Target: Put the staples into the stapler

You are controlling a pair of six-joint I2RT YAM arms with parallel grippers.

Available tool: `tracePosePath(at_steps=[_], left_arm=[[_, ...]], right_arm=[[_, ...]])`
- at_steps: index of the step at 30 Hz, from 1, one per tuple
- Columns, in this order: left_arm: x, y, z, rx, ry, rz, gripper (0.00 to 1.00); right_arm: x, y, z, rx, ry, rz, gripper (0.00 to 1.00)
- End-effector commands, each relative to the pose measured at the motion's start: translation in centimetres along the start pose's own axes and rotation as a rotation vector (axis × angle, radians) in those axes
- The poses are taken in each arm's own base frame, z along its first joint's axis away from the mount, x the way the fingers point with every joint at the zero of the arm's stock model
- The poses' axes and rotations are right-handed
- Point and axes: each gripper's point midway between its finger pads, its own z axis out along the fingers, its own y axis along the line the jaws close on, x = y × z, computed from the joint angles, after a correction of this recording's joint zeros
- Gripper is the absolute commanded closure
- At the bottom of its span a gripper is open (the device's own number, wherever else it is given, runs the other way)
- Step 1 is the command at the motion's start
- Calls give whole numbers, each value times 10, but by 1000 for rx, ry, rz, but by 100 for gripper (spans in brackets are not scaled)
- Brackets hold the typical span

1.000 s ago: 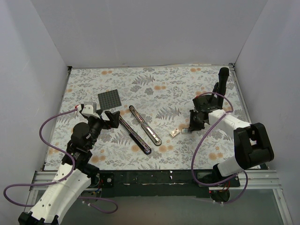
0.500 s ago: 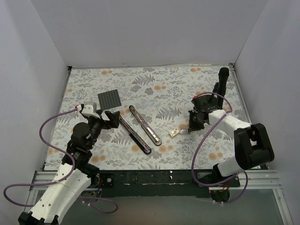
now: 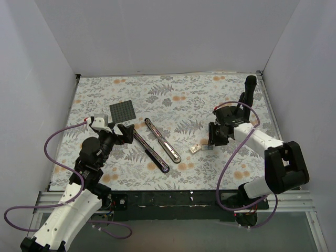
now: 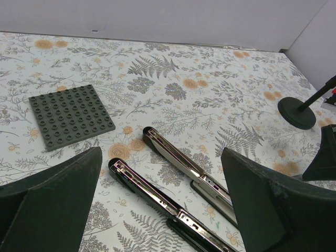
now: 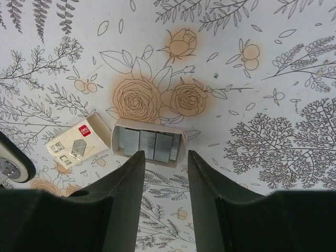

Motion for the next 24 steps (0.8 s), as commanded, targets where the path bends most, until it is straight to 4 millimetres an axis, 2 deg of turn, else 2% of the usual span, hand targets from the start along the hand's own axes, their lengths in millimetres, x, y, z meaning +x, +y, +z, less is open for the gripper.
tracePosePath(at_steps=[1,11,24], left_arm=[[-9,-3,-1,8,-16,11,2],[-9,-3,-1,6,-16,10,2],[-10,-3,-2,7,-19,10,2]], right_arm=[[-7,12,-6,-16,-8,-17,53],[-11,19,-3,18,-24,-47,56],[2,13,12,53,23,-38,57]])
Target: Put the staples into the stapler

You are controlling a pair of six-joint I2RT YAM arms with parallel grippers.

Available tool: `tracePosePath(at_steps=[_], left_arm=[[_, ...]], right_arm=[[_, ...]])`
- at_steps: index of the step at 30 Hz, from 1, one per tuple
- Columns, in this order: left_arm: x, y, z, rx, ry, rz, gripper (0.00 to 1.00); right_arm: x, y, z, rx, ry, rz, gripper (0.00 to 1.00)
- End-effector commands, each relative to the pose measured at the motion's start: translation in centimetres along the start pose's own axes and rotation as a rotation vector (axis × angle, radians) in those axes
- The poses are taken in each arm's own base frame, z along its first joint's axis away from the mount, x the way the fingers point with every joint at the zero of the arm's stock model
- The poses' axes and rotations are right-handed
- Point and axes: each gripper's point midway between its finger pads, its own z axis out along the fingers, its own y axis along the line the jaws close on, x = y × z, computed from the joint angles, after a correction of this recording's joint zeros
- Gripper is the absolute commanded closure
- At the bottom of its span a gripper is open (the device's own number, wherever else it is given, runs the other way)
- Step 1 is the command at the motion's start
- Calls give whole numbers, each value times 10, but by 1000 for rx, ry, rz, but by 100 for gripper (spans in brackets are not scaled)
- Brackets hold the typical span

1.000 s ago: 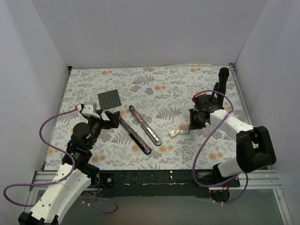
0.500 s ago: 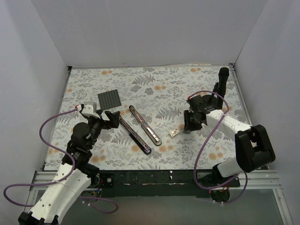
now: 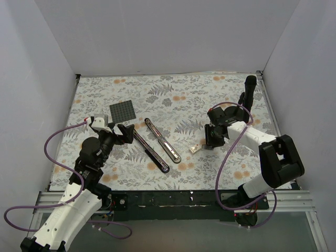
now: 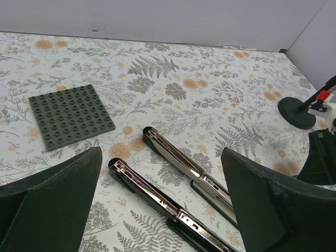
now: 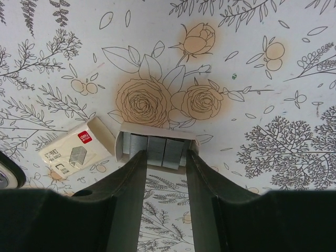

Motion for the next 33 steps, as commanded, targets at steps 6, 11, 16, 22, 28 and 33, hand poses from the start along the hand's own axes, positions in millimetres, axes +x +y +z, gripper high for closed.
tracePosePath(at_steps=[6,11,16,22,28,33], left_arm=[[-10,-3,-2,6,-18,10,2],[-10,-3,-2,6,-18,10,2],[-10,-2,-2,4,-18,10,2],[-11,-2,-2,3,-20,10,2],[-10,-2,-2,3,-19,10,2],[-10,-3,-2,6,-18,10,2]], right_arm=[[-3,6,7,-22,-6,8,62],[-2,5,6,-15,-4,5,71],[-10,6,-2,-15,-31,-4,85],[-15,-2,-7,34,-49,-17,90],[-16,-4,-8,41,-55,-20,91],[-19,1,-11,23,-67,-15,84]])
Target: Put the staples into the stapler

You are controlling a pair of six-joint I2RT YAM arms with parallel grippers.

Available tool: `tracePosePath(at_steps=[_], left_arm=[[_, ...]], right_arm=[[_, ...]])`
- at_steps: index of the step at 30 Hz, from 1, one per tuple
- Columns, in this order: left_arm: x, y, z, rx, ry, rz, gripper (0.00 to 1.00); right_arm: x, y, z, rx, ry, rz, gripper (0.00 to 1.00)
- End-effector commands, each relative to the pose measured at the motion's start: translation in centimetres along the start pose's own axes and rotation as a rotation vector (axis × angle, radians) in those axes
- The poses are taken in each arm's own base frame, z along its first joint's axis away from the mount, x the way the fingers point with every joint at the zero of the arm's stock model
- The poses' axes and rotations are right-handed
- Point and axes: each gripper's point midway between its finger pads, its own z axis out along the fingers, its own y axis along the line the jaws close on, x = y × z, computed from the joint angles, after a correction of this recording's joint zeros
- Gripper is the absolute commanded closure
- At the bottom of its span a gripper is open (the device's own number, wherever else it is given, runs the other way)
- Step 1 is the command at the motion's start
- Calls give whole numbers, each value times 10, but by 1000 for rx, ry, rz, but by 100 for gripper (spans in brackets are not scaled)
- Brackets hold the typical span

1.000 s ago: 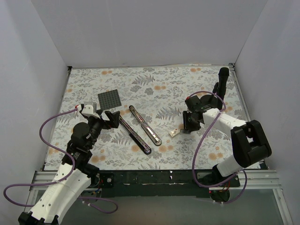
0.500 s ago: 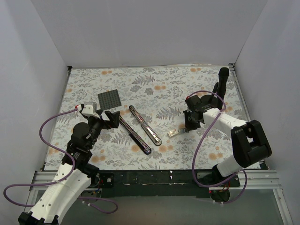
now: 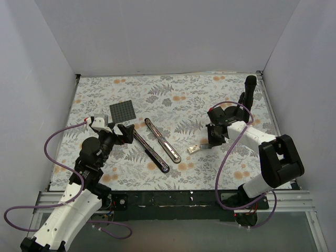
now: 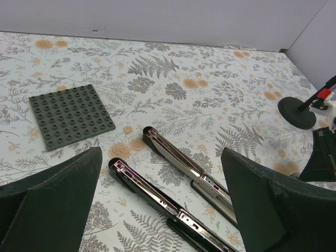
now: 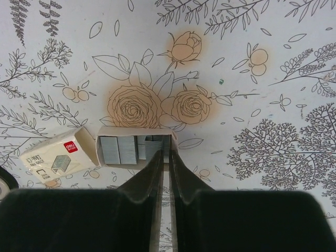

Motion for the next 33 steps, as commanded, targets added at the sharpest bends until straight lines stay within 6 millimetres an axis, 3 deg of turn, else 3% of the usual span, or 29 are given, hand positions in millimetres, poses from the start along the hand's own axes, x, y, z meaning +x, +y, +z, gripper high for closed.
tracePosePath(at_steps=[1,5,8,33], left_arm=[[-10,-3,-1,4,-18,10,2],[-9,-3,-1,5,-16,10,2],[-9,-3,-2,6,-14,10,2],[-10,-2,-2,4,-18,11,2]], right_arm=[[-16,8,-13,-22,-54,-9,81],[-19,13,-14,-43,-60,-13,69],[-19,15,-14,-47,-57,-19,67],[-7,7,4,2,-19,-47,74]])
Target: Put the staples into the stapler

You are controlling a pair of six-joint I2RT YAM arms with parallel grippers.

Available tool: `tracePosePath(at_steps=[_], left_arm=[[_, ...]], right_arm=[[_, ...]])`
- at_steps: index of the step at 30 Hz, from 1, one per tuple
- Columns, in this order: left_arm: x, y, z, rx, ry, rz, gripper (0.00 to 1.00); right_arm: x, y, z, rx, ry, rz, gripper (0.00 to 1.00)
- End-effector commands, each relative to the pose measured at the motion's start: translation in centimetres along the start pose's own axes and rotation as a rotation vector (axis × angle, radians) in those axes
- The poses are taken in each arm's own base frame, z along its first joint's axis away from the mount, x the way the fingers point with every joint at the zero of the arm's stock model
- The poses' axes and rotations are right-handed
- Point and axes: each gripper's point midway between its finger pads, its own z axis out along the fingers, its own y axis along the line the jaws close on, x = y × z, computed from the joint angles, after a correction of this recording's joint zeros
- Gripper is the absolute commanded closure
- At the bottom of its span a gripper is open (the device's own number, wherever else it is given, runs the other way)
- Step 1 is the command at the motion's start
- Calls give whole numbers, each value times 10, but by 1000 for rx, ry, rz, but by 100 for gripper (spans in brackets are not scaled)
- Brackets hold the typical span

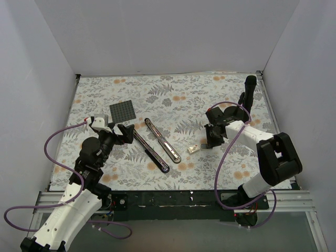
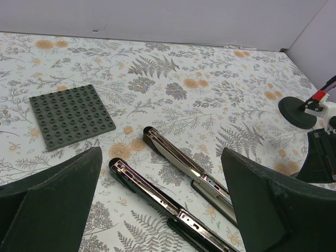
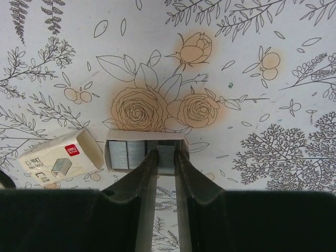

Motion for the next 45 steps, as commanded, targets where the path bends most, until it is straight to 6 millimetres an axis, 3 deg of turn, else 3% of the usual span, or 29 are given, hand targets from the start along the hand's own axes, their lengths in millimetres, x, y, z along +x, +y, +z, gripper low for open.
tracePosePath(at_steps=[1,8,20,26,32,39,45], left_arm=[[-10,-3,-2,6,-19,8,2],[-9,-3,-2,7,-16,9,2],[-10,-2,-2,3,-20,8,2],[-10,-2,-1,0,-16,9,2],[-9,-1,-1,-5,-13,11,2],[-9,0,-1,-12,-13,11,2],[-10,1,-1,-14,-15,11,2]], right_arm=[[-9,2,-1,8,-32,-27,75],[-17,4,-14,10,-57,-40,83],[-36,16,-43,-31,-134,-106,86],[-50,51,-56,-106,-198,-207,86],[-60,111,-68,-217,-303,-356,86],[-47,171,-69,-317,-359,-478,85],[-36,200,-63,-381,-380,-503,85]])
